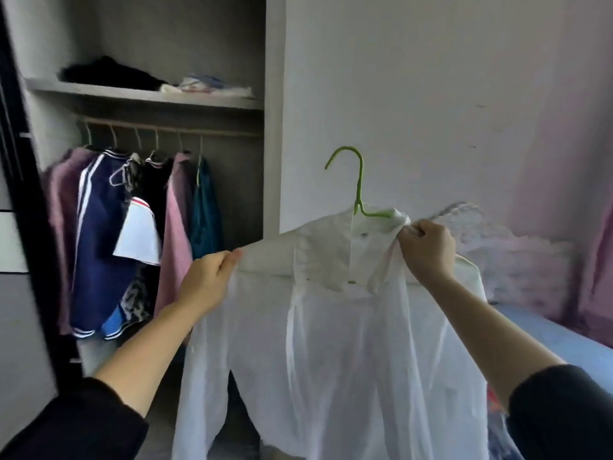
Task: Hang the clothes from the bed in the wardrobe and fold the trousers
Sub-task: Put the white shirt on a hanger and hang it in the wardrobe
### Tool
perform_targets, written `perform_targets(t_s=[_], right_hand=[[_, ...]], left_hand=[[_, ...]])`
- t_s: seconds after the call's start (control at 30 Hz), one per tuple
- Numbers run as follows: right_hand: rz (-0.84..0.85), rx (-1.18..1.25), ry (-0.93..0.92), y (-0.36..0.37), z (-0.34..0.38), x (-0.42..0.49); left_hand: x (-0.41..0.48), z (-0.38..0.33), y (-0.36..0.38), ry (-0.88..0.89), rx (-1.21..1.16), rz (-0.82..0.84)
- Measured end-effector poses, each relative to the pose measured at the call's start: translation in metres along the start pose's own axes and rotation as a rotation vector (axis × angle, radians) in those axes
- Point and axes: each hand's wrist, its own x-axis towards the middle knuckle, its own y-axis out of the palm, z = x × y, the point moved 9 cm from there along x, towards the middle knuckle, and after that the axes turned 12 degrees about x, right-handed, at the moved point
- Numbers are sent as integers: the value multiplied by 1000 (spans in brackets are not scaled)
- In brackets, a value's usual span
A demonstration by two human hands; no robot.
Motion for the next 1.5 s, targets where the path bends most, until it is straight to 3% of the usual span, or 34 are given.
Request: perform_targets(t_s=[0.13, 0.2, 0.3, 0.43, 0.57, 0.73, 0.83, 0.97, 1.07, 1.3, 1.5], right_hand=[[99, 36, 14, 92, 9, -13], [159, 61, 28, 134, 14, -20], [223, 77, 27, 189, 23, -27], [331, 81, 16, 248, 25, -23], [588, 105, 70, 298, 16, -12], [857, 238, 138, 376, 32, -3], [1022, 57, 143, 423, 42, 3], [1101, -65, 182, 460, 37, 14], [1057, -65, 233, 471, 28, 27], [731, -171, 260, 482, 18, 82], [485, -327, 110, 530, 42, 123]], left_hand=[[28, 36, -29, 71, 372, -174], [44, 31, -25, 162, 417, -145], [68, 23, -6, 242, 370, -43], [100, 40, 2, 167, 257, -29], [137, 85, 12, 90, 223, 2], [177, 121, 52, 127, 71, 180], [197, 137, 74, 154, 12, 258], [230, 160, 92, 171, 9, 314], [255, 162, 110, 203, 0, 386], [325, 146, 145, 290, -1, 547], [420, 155, 126, 301, -11, 365]])
